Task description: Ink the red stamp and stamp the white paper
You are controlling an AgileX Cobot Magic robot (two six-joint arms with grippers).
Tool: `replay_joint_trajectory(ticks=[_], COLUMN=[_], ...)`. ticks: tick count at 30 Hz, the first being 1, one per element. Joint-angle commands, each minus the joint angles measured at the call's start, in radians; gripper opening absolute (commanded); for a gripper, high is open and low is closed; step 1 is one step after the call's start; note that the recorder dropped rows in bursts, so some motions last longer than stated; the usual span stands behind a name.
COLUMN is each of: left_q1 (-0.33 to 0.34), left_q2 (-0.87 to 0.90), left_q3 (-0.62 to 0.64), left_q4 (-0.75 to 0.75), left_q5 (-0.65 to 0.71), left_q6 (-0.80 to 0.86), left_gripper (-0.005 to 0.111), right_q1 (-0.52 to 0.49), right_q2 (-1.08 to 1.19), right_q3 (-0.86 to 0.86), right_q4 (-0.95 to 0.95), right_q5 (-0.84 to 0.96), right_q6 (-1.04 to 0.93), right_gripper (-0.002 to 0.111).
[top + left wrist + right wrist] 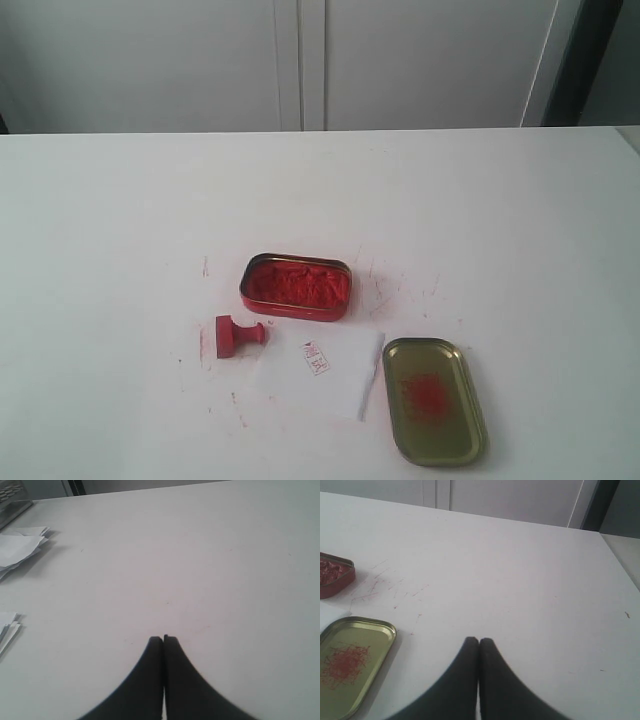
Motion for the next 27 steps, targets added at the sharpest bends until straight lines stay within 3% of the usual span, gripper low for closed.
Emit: replay_joint_trajectory(ticks=[1, 27], left_q1=[0.000, 0.000], left_q2=[0.000, 0.000], left_q3=[0.003, 0.003], left_q4=[-0.003, -0.003], left_q5=[-0.003, -0.003], left_q6=[-0.004, -0.004], left_gripper=[0.000, 0.000], right_q1=[-0.008, -0.008], right_q2=[-0.004, -0.004], right_q3=[0.006, 0.006], right_q4=[-0.006, -0.005], right_q5=[-0.016, -0.016], right_q6=[0.003, 0.021], right_gripper=[0.000, 0.000])
